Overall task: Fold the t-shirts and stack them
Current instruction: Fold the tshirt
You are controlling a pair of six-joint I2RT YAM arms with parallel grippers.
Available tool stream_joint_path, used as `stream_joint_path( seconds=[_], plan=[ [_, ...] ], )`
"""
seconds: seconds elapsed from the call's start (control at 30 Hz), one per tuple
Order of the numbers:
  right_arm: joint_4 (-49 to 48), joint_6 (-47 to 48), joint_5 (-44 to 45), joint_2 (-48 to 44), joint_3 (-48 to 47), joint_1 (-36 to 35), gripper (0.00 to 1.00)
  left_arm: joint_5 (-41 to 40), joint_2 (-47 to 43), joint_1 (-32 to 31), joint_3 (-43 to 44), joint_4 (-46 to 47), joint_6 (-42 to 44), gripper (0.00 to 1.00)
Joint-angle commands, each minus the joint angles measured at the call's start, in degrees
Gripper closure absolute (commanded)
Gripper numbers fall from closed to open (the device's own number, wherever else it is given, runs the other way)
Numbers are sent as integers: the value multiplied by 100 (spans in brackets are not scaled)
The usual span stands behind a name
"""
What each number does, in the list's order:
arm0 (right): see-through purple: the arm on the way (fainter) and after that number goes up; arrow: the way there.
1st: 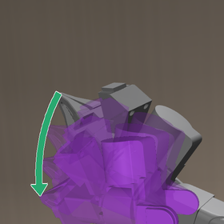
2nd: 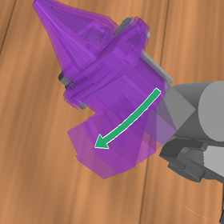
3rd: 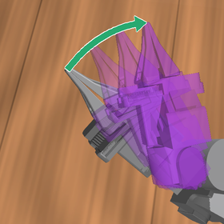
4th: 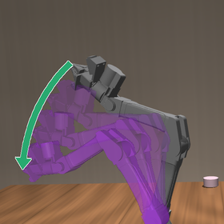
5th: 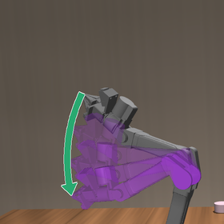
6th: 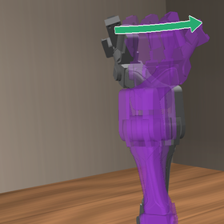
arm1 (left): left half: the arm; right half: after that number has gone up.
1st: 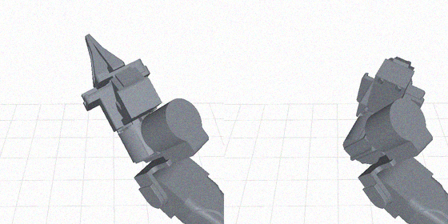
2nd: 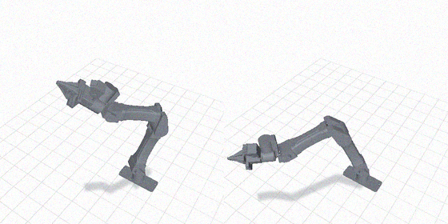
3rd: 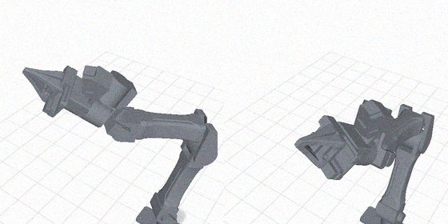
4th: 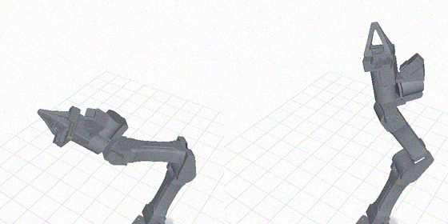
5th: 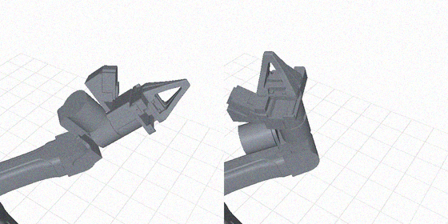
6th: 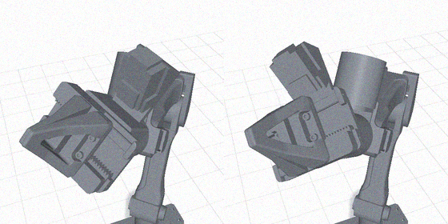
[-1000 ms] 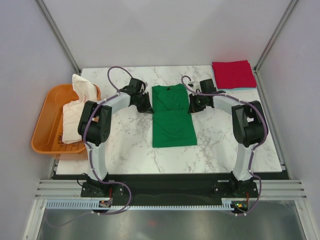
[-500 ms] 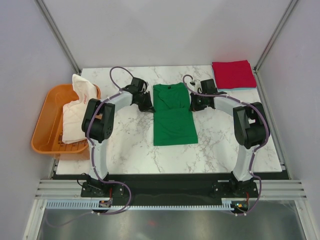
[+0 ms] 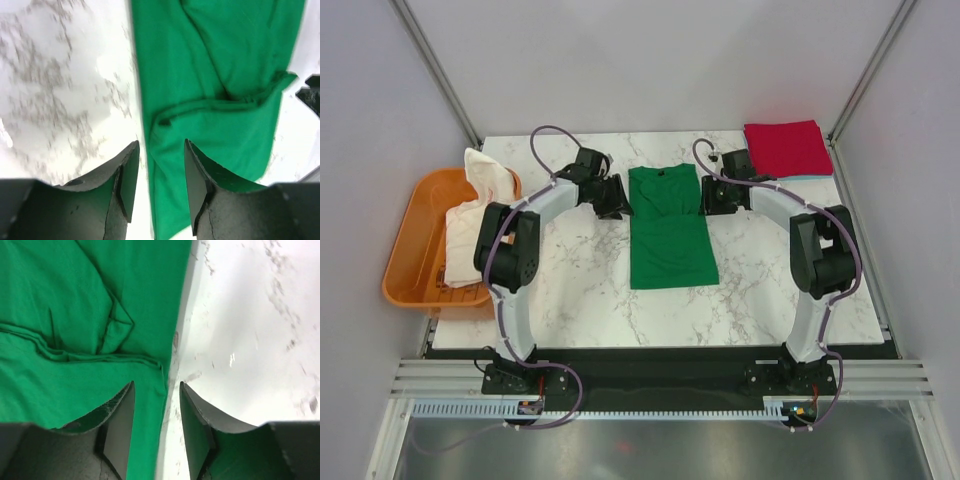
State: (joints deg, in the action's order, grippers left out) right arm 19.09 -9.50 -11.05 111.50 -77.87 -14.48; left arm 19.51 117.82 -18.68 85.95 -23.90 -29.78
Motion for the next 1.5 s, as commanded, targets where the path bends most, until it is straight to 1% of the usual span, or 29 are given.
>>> stream_joint_path(
  seconds=[0.0,0.03,0.1,0.2,0.23,0.33,0.37,0.43,0.53,0.6,0.73,0.77,0.87,0.97,1.0,1.03,1.23,1.37,1.47],
  plan=[
    [762,-711,358,-576,-265,7,52,-26,-821,-127,-499,-18,-195,52],
    [841,-755,262,-655,-186,15,53,-43,-987,-223,-744,-18,-204,54],
    [894,-782,95,-840,34,7,53,-17,-1094,-338,-904,-27,-186,55],
    [1035,-721,6,-1077,368,7,53,193,-1147,-496,-1045,17,-142,60],
    [1026,-712,-98,-1122,543,7,53,472,-1112,-505,-1089,139,-142,64],
    [1000,-624,-309,-1245,711,7,56,974,-919,-514,-985,386,-168,67],
    [956,-597,-441,-1289,755,15,57,993,-823,-505,-940,421,-177,67],
    [808,-667,-512,-1271,755,7,62,889,-708,-505,-818,439,-195,67],
    [553,-746,-749,-1166,773,24,66,626,-427,-505,-712,448,-230,67],
    [455,-790,-706,-974,808,15,69,415,-217,-505,-755,448,-300,67],
    [227,-852,-584,-552,860,7,71,-103,74,-488,-861,430,-335,65],
    [218,-896,-478,-429,861,7,73,-149,74,-479,-870,439,-327,64],
    [121,-914,-249,-305,914,42,73,-368,22,-462,-887,421,-196,62],
    [139,-975,-318,-444,931,103,73,-106,-275,-304,-887,360,-230,58],
    [60,-975,-380,-506,957,103,73,-27,-373,-268,-879,360,-239,55],
    [94,-1001,-511,-637,931,95,72,348,-617,-259,-757,351,-274,51],
    [68,-958,-644,-674,870,95,72,843,-278,-268,-405,369,-257,54],
    [-125,-1037,-907,-630,888,95,76,721,-356,-268,-351,386,-221,54],
    [-326,-1106,-1075,-551,826,103,77,721,-199,-268,-79,386,-186,53]
  ],
)
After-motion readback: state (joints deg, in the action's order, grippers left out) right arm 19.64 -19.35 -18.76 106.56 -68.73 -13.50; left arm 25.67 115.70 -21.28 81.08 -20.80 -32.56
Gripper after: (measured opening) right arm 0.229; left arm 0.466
